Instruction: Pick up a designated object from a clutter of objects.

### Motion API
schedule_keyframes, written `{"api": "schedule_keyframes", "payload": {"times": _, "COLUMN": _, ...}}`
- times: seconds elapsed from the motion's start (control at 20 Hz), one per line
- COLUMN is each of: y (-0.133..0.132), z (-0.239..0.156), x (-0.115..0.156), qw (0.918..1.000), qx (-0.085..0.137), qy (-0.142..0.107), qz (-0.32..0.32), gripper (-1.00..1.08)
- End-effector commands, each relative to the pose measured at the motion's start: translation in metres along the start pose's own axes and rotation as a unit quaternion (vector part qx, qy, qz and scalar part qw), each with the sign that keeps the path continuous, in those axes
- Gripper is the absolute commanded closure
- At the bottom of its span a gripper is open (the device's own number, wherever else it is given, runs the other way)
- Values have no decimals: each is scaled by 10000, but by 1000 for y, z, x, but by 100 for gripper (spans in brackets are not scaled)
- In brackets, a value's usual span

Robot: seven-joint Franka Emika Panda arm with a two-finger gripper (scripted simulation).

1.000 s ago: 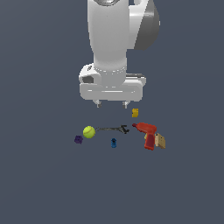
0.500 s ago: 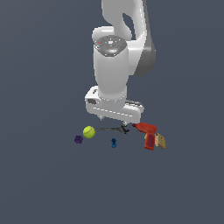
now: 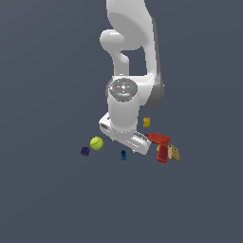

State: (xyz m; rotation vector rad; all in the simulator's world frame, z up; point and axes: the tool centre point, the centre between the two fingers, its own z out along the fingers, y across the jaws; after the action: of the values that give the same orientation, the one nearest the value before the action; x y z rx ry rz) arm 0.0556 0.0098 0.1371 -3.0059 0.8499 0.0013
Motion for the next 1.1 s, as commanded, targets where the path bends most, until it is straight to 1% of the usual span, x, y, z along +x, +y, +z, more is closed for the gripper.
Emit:
{"api": "schedule_keyframes", "payload": {"times": 0.0, "y": -1, "z": 15, "x": 1, "qw": 9997, "qx": -24, "qy": 12, "qz": 239, "gripper": -92}}
{"api": "schedule_keyframes", "payload": {"times": 0.4, "y": 0, "z": 42, "x": 2, "qw": 9979, "qx": -78, "qy": 32, "qz": 635, "gripper": -92}}
{"api": "schedule_keyframes", "payload": {"times": 0.75, "y": 0, "z": 46, "x": 2, "qw": 9979, "qx": -83, "qy": 28, "qz": 643, "gripper": -92}}
{"api": "schedule_keyframes", "payload": {"times": 1.05, "y": 1, "z": 70, "x": 2, "qw": 9978, "qx": -83, "qy": 31, "qz": 657, "gripper": -92}}
